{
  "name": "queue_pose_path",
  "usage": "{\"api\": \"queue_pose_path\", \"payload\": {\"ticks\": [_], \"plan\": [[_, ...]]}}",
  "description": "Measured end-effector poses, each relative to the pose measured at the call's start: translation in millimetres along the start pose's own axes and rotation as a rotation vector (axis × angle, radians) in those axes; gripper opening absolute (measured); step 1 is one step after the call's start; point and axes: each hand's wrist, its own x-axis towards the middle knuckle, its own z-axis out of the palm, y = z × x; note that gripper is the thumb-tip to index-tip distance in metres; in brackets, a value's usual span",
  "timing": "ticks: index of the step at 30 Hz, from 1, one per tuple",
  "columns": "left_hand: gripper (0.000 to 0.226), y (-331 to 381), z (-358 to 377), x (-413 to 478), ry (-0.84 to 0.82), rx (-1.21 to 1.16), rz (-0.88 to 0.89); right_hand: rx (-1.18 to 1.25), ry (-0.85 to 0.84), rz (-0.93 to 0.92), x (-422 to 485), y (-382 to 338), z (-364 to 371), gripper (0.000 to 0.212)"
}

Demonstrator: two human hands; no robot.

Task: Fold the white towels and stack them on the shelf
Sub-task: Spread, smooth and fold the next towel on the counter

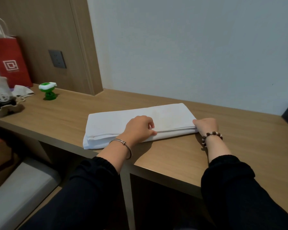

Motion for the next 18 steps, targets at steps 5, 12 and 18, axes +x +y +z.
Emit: {"api": "queue_pose_path", "payload": {"ticks": [5,12,18], "plan": [[0.016,10.3,-7.2,4.9,-0.102,0.128,0.054,0.02,0.024,-0.023,-2.0,2.1,1.3,0.024],[0.01,-1.0,-24.6,-0.3,-0.154,0.031,0.124,0.049,0.036,-0.017,-1.5,2.2,4.2,0.024],[0.013,3.1,-26.0,-2.3,-0.103,0.17,0.216,0.11,0.066,-0.007,-3.0,4.1,7.0,0.03]]}}
